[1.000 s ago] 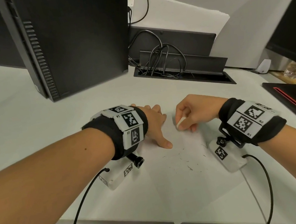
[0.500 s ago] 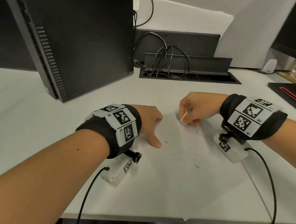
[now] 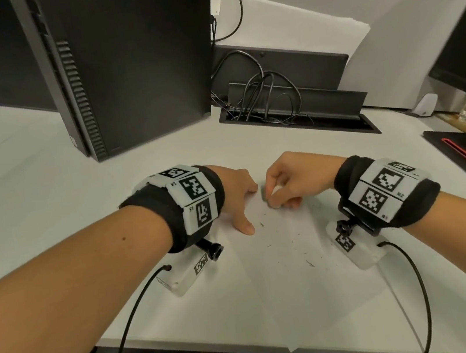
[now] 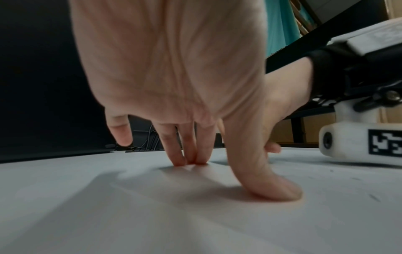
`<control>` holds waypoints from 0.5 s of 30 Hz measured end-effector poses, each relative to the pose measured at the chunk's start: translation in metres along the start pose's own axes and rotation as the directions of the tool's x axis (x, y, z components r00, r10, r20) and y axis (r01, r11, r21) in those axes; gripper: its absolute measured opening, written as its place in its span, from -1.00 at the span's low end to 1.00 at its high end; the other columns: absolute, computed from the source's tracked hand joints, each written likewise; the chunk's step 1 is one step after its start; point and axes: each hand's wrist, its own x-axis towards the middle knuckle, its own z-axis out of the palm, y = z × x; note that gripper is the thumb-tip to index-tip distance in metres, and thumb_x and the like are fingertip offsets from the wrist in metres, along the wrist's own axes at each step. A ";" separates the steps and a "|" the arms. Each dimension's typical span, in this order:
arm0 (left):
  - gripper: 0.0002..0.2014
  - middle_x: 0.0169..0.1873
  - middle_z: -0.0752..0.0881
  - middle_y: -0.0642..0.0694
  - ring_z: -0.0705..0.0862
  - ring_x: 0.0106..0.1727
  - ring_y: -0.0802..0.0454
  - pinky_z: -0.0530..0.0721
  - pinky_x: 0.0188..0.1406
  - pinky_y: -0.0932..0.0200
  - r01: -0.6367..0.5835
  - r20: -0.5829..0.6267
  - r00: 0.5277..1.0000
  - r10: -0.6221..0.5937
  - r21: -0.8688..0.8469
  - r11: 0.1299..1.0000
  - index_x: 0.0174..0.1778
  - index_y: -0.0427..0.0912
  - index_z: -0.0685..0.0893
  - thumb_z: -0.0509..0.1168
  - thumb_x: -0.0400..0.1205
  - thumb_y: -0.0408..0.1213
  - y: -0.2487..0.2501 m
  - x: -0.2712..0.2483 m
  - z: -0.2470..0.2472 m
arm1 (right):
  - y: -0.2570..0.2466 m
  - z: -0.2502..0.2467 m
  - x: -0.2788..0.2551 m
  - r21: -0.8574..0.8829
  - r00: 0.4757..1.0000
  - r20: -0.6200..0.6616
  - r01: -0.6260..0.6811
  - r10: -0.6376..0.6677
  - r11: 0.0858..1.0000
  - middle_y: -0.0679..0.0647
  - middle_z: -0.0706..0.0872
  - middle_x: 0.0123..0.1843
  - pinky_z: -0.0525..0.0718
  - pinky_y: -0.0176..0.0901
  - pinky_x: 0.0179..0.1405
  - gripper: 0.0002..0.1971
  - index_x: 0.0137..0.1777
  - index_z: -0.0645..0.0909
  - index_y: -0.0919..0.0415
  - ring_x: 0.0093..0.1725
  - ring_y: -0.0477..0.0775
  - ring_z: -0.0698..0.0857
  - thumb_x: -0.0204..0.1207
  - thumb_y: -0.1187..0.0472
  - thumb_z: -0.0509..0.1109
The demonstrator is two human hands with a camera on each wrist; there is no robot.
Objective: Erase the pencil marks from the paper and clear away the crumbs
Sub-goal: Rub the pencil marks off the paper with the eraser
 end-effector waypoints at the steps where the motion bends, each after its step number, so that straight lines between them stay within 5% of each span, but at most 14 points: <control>1: -0.14 0.54 0.25 0.01 0.34 0.50 -0.05 0.39 0.37 -0.03 0.004 0.004 1.000 -0.004 0.001 1.000 0.63 -0.07 0.17 0.41 0.48 0.12 0.000 0.001 0.000 | 0.002 -0.001 0.000 -0.020 1.000 -0.025 -0.010 0.010 1.000 0.09 0.73 -0.40 0.63 -0.44 -0.41 -0.97 -0.16 0.70 0.20 -0.54 -0.14 0.63 0.43 0.30 0.48; 3: -0.12 0.56 0.20 0.01 0.30 0.53 -0.05 0.36 0.41 -0.04 0.016 0.013 1.000 -0.016 0.004 1.000 0.63 -0.07 0.12 0.40 0.48 0.11 0.001 0.001 0.000 | 0.006 -0.003 0.001 -0.099 0.993 -0.112 -0.036 0.025 0.994 0.09 0.72 -0.41 0.57 -0.48 -0.41 -0.95 -0.21 0.67 0.14 -0.56 -0.18 0.60 0.44 0.29 0.45; 7: -0.15 0.56 0.20 -0.01 0.33 0.52 -0.06 0.38 0.40 -0.03 0.013 0.029 0.999 -0.014 0.032 0.999 0.63 -0.09 0.14 0.38 0.51 0.09 0.003 -0.002 -0.002 | 0.012 -0.006 0.000 -0.061 0.998 -0.047 -0.039 0.036 0.997 0.06 0.71 -0.42 0.61 -0.40 -0.37 -0.90 -0.26 0.66 0.12 -0.56 -0.18 0.62 0.43 0.31 0.47; 10: -0.20 0.53 0.24 -0.03 0.37 0.48 -0.09 0.42 0.37 -0.03 0.013 0.027 1.000 -0.013 0.020 1.000 0.60 -0.14 0.21 0.39 0.52 0.07 0.005 -0.004 -0.002 | 0.026 -0.016 -0.005 -0.037 0.983 -0.163 -0.094 0.087 0.995 0.06 0.71 -0.41 0.62 -0.40 -0.39 -0.86 -0.29 0.64 0.11 -0.59 -0.23 0.62 0.45 0.33 0.45; 15: -0.21 0.52 0.27 -0.03 0.40 0.47 -0.10 0.43 0.41 -0.05 0.023 0.028 0.999 -0.023 0.010 1.000 0.58 -0.15 0.25 0.40 0.50 0.06 0.005 -0.007 -0.002 | 0.033 -0.019 -0.010 0.143 0.970 -0.207 -0.099 0.127 0.985 0.11 0.73 -0.37 0.69 -0.32 -0.31 -0.93 -0.11 0.58 0.16 -0.52 -0.12 0.68 0.50 0.29 0.43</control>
